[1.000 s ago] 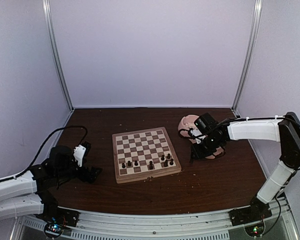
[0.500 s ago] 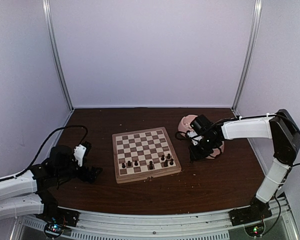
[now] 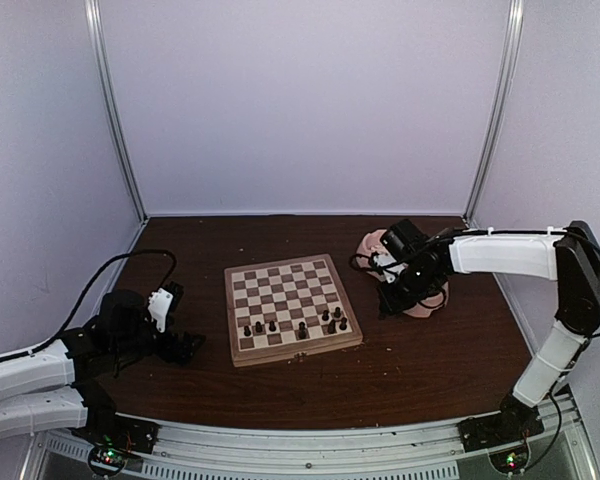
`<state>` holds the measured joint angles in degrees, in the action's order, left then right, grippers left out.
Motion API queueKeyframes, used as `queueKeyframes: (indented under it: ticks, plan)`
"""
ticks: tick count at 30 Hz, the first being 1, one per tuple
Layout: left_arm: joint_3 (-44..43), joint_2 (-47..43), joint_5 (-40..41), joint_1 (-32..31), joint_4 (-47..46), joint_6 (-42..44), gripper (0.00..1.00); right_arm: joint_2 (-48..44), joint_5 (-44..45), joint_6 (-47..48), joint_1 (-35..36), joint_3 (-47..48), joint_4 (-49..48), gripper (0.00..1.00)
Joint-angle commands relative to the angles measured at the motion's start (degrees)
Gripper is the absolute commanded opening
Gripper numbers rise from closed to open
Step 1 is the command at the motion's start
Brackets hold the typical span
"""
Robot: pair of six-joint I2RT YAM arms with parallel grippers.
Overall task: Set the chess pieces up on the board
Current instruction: Pick up the knight at the center of the board, then place the knight at g8.
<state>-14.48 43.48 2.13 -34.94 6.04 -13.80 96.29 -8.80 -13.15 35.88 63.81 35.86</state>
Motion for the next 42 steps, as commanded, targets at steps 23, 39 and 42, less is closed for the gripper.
queueKeyframes:
  ticks: [23,39,42]
  plan:
    - [-1.42,-0.48,-1.0,-0.22,-2.28,-0.16,0.98,-1.7,-1.66,5.77,25.19,19.7,-1.26,0.03]
    - [-1.33,-0.76,-0.98,-0.22,-2.23,-0.21,0.98,18.54,1.14,5.97,31.71,36.29,1.85,0.06]
    - [-1.24,-0.79,-0.8,-0.22,-2.23,-0.17,0.98,21.45,4.47,6.19,31.71,38.51,3.54,0.06]
